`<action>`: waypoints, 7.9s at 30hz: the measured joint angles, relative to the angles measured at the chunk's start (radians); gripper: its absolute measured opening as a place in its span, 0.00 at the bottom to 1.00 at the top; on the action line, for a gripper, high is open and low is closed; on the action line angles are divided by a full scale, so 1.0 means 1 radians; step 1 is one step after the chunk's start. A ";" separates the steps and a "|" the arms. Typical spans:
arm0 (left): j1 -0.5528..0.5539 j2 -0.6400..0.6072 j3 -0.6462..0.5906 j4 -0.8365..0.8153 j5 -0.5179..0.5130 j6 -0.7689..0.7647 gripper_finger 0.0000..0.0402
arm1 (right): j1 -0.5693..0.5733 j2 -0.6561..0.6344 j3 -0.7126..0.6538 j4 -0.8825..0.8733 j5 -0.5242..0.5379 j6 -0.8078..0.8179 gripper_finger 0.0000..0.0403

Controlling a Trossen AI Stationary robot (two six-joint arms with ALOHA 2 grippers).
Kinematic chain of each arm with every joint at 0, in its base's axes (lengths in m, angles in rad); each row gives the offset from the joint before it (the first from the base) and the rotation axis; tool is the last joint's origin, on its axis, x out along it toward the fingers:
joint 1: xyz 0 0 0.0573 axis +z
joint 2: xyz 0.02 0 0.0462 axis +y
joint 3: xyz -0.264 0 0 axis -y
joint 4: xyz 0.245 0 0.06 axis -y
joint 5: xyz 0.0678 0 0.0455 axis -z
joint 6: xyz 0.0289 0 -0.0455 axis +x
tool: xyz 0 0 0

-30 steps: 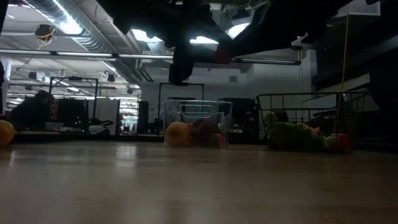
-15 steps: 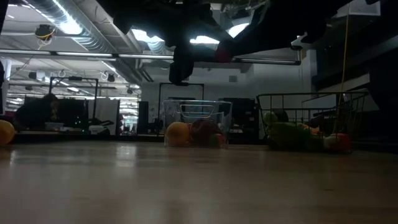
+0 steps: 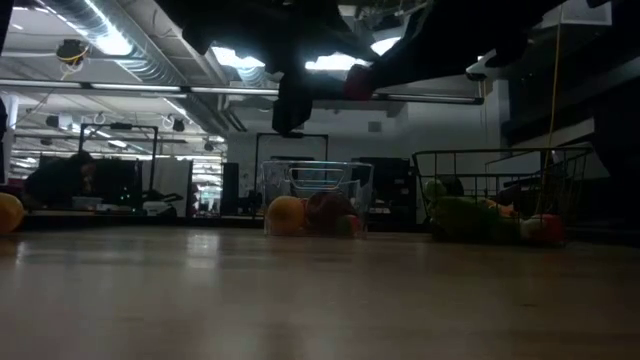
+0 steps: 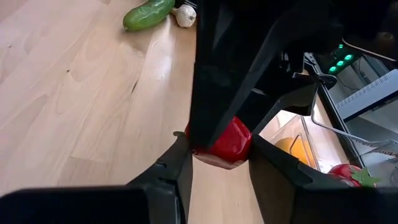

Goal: Sort produce into baskets
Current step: Put the red chili pepper into the wire basket, then put the white garlic into the wire basket, then put the green cucumber into the wire basket

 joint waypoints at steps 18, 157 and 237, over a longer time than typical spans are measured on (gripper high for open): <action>0.118 0.000 0.000 -0.142 0.258 0.126 0.56 | 0.000 -0.087 0.000 -0.187 0.040 -0.001 0.34; -0.148 -0.162 -0.041 -0.767 -0.680 -0.613 0.48 | -0.380 -0.377 0.000 -0.922 -0.052 0.210 0.76; -0.052 -0.082 0.367 -1.474 -0.271 0.219 0.73 | -0.380 -0.378 0.213 -1.007 -0.053 0.184 0.76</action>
